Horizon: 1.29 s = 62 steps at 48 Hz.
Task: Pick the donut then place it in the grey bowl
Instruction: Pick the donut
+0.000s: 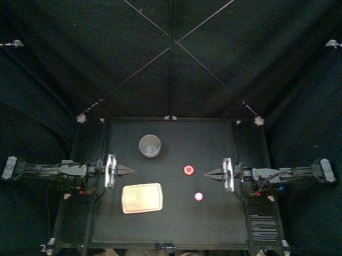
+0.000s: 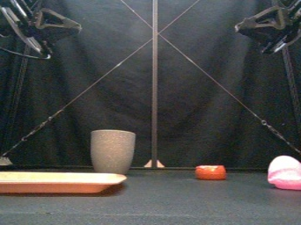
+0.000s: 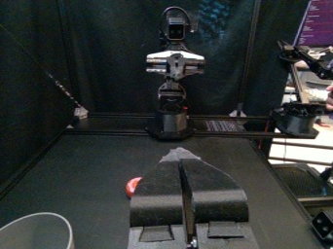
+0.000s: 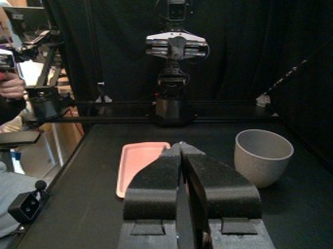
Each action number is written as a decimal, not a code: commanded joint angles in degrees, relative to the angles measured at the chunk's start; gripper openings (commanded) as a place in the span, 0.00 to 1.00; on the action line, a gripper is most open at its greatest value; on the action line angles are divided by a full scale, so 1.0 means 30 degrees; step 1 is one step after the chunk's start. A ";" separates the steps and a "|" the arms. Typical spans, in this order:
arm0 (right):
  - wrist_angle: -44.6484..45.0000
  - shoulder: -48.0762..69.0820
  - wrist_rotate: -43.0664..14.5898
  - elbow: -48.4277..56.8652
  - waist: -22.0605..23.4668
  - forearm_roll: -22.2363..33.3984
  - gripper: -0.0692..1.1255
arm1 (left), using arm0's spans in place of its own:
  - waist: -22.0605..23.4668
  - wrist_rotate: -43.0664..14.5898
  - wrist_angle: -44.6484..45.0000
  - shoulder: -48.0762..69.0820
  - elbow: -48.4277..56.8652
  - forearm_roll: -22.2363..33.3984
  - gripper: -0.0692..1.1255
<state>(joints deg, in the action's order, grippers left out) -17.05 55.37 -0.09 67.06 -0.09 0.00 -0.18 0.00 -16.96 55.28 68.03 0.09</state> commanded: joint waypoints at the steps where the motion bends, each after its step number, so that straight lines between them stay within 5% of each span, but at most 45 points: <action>1: 0.0000 -0.0762 -0.0059 -0.0234 0.1260 0.0059 0.11 | -0.0322 0.0059 -0.0293 -0.0234 -0.0469 0.0117 0.10; 17: 0.0000 -0.4600 -0.0146 -0.0586 0.4482 -0.0029 0.23 | -0.0381 -0.0059 -0.0439 -0.0234 -0.0029 0.0146 0.10; 37: -0.0088 -0.7676 -0.0117 -0.0732 0.4717 -0.0938 0.92 | -0.0762 -0.0088 -0.0498 -0.0234 0.0117 0.0117 0.10; 62: 0.0615 -1.3359 -0.0117 -0.1963 0.5244 -0.1025 0.93 | -0.1113 0.0000 -0.0498 -0.0234 0.0352 0.0146 0.10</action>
<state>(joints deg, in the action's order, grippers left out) -15.38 17.05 -0.53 63.11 15.03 -2.90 -3.43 -0.18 -17.93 54.84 69.79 0.53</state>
